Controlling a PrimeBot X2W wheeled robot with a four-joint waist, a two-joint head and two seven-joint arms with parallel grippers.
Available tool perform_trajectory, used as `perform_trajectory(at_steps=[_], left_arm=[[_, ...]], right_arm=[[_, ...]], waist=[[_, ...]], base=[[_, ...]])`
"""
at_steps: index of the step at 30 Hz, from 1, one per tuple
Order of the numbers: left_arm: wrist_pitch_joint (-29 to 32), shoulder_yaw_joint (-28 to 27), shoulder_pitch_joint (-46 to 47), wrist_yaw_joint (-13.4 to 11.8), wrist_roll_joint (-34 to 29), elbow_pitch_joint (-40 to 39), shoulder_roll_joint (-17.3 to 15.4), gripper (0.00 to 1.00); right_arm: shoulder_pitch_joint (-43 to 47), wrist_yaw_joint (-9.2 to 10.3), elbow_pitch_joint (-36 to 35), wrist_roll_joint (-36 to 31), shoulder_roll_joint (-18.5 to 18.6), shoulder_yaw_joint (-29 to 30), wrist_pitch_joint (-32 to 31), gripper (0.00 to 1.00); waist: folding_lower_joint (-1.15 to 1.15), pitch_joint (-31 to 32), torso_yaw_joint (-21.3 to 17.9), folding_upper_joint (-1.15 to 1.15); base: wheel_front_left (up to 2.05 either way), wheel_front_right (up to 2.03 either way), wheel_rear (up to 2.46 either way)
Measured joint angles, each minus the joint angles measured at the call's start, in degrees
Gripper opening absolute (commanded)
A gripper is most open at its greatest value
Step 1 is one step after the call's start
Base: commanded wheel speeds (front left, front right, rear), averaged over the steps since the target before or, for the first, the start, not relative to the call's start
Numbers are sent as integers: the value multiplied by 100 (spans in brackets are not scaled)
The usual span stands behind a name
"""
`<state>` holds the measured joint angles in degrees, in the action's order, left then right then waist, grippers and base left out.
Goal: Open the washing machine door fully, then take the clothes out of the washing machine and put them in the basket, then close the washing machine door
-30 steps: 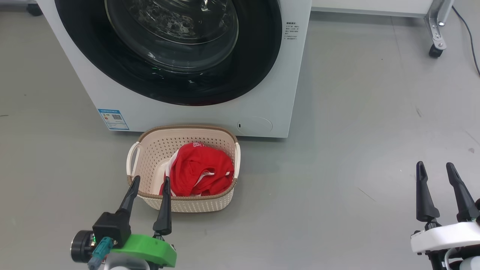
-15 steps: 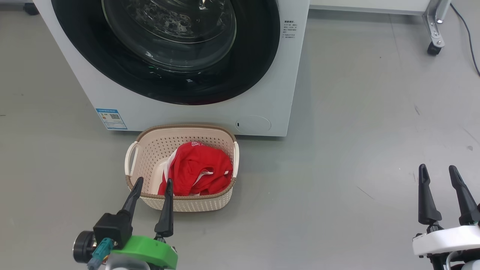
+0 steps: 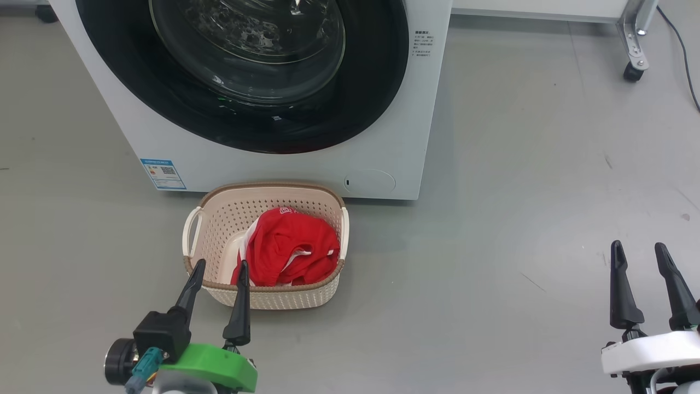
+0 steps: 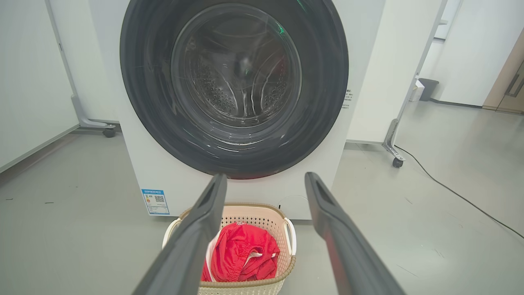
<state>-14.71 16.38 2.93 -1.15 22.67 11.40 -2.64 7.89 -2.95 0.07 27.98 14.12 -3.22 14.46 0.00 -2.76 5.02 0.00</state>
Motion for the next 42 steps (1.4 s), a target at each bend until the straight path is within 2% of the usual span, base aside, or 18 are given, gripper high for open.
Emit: perform_trajectory(at_steps=[41,42], left_arm=[[0,0,-4,41,87,62,1,100],[0,1,-4,41,88,62,1,0]], right_arm=[[83,-207,87,-242,-257,187,0,100],[83,-219,88,-244,-260,189,0,0]], waist=[[0,58,26,0],[0,59,25,0]], base=[[0,0,0],[0,0,0]])
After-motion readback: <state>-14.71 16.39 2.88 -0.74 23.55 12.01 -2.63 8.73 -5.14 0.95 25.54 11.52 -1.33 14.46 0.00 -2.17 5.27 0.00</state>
